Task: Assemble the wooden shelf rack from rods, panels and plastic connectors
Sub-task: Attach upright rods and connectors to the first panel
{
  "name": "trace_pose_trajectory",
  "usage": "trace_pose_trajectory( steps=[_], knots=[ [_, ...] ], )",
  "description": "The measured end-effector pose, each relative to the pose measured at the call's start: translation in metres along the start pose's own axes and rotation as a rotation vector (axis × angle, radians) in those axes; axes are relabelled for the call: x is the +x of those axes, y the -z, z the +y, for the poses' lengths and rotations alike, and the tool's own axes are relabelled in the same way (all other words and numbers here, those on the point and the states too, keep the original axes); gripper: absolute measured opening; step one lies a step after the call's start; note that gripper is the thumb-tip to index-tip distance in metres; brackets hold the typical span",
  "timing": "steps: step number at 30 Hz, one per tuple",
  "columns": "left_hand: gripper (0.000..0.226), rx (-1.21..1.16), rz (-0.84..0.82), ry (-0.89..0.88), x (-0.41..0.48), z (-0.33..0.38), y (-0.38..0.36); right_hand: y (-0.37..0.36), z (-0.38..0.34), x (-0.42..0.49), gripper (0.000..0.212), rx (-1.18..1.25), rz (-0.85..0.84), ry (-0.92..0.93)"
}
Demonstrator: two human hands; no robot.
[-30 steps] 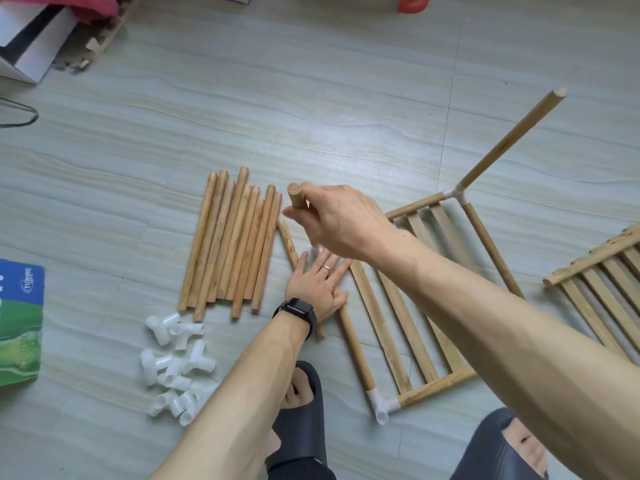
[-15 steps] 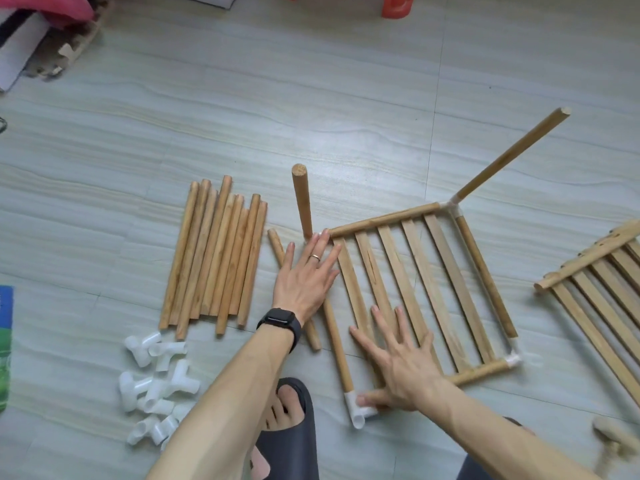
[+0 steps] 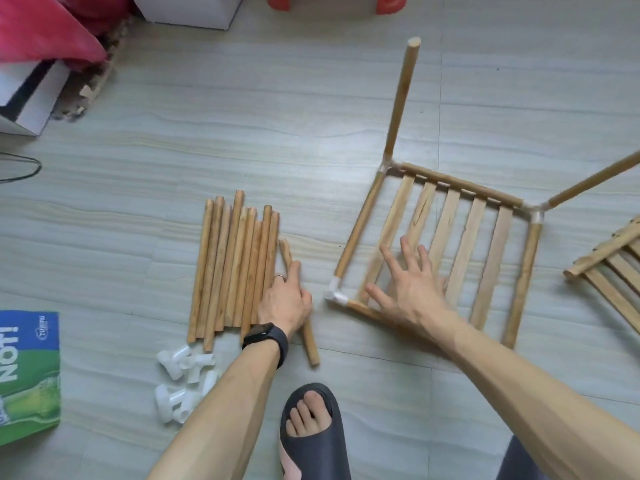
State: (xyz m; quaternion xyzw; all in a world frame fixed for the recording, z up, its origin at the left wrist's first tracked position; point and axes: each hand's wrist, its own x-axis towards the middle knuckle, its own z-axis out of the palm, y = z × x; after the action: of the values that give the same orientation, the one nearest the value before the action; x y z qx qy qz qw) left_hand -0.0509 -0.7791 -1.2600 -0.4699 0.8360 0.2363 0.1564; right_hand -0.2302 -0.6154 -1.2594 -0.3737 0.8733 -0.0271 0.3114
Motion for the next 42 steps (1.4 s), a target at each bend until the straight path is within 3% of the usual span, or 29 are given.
trace_pose_trajectory(
  steps=[3, 8, 14, 19, 21, 24, 27, 29, 32, 34, 37, 42],
  knots=[
    [0.063, -0.172, 0.045, 0.003, 0.003, 0.005, 0.000, -0.020, 0.019, -0.022, 0.093, -0.165, -0.057, 0.048],
    [0.060, -0.418, 0.124, -0.030, 0.006, 0.016, 0.001, -0.039, 0.042, -0.031, 0.066, -0.325, -0.072, 0.149],
    [0.051, -0.422, 0.155, -0.086, 0.004, 0.026, 0.005, -0.022, 0.053, -0.016, 0.062, -0.342, -0.118, 0.208],
    [0.048, -0.339, 0.172, -0.260, -0.006, 0.038, 0.009, -0.007, 0.049, -0.015, 0.063, -0.314, -0.127, 0.163],
    [0.049, -0.260, 0.148, -0.340, -0.013, 0.041, 0.011, -0.002, 0.036, -0.018, 0.063, -0.200, -0.070, 0.092],
    [0.050, -0.170, 0.110, -0.490, -0.022, 0.048, 0.011, 0.020, 0.002, -0.021, 0.080, 0.314, 0.106, -0.022],
    [0.053, -0.130, 0.115, -0.629, -0.026, 0.054, 0.005, 0.049, -0.026, -0.018, 0.060, 0.754, 0.163, -0.060],
    [0.051, -0.220, 0.163, -0.583, -0.027, 0.053, -0.001, 0.065, -0.033, -0.018, 0.054, 0.742, 0.246, -0.022],
    [0.063, -0.453, 0.217, -0.270, -0.021, 0.040, -0.008, 0.088, -0.032, -0.025, 0.049, 0.734, 0.467, 0.108],
    [0.064, -0.468, 0.159, -0.148, -0.015, 0.030, -0.015, 0.103, -0.032, -0.030, 0.044, 0.726, 0.583, 0.175],
    [0.048, -0.506, 0.090, -0.125, -0.008, 0.023, -0.026, 0.113, -0.038, -0.033, 0.038, 0.681, 0.677, 0.227],
    [0.027, -0.489, 0.186, -0.059, 0.003, 0.019, -0.032, 0.108, -0.048, -0.039, 0.035, 0.696, 0.691, 0.251]
  ],
)
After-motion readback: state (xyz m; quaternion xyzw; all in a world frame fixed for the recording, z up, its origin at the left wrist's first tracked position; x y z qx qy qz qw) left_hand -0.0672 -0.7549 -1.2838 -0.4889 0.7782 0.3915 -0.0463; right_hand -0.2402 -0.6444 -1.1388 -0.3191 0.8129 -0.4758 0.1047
